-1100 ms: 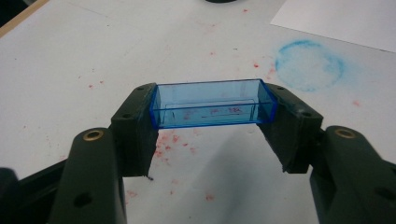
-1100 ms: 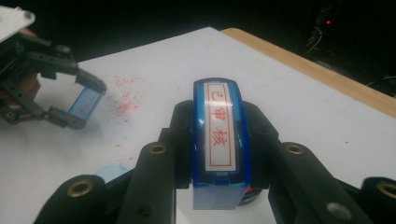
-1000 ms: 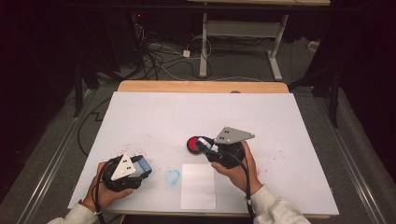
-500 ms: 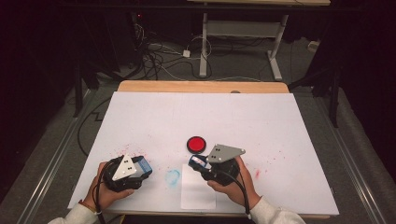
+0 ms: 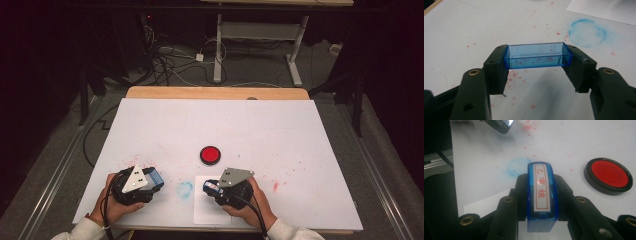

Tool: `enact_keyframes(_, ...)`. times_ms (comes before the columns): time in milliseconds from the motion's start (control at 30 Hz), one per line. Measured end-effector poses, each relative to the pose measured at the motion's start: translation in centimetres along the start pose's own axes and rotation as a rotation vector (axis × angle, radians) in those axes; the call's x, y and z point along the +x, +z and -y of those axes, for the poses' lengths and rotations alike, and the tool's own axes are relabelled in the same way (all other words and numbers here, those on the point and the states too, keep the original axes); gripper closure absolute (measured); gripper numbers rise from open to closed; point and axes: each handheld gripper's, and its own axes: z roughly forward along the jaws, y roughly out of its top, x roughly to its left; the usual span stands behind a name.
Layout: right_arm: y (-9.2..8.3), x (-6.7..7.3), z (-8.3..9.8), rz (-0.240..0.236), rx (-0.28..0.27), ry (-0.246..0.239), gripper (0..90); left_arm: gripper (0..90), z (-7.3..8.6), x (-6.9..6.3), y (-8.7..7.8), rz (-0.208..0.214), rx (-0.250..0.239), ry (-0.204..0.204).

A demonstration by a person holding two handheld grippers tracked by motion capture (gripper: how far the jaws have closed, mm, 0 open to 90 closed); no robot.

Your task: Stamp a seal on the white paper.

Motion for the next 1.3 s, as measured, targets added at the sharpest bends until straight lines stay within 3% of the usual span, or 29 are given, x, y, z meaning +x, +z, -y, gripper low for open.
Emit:
enact_keyframes(233,1.1,0.2,1.0,-0.009,0.042,0.001,70.1,39.1,0.0,0.0,0.0,0.000,0.002,0.001)
enact_keyframes(400,1.2,0.2,1.5,-0.010,0.020,0.018,70.3,39.1,0.0,0.0,0.0,0.000,0.004,0.002)
enact_keyframes(567,1.3,0.3,1.3,-0.003,0.039,0.002,70.4,39.1,0.0,-0.1,0.0,0.000,0.005,0.003)
enact_keyframes(700,1.3,0.0,1.4,-0.018,0.034,0.025,70.3,39.1,0.0,-0.1,-0.1,-0.008,0.001,0.013)
enact_keyframes(1300,1.3,0.0,1.5,-0.016,0.032,0.013,70.3,39.0,0.0,-0.1,0.0,0.001,0.005,0.006)
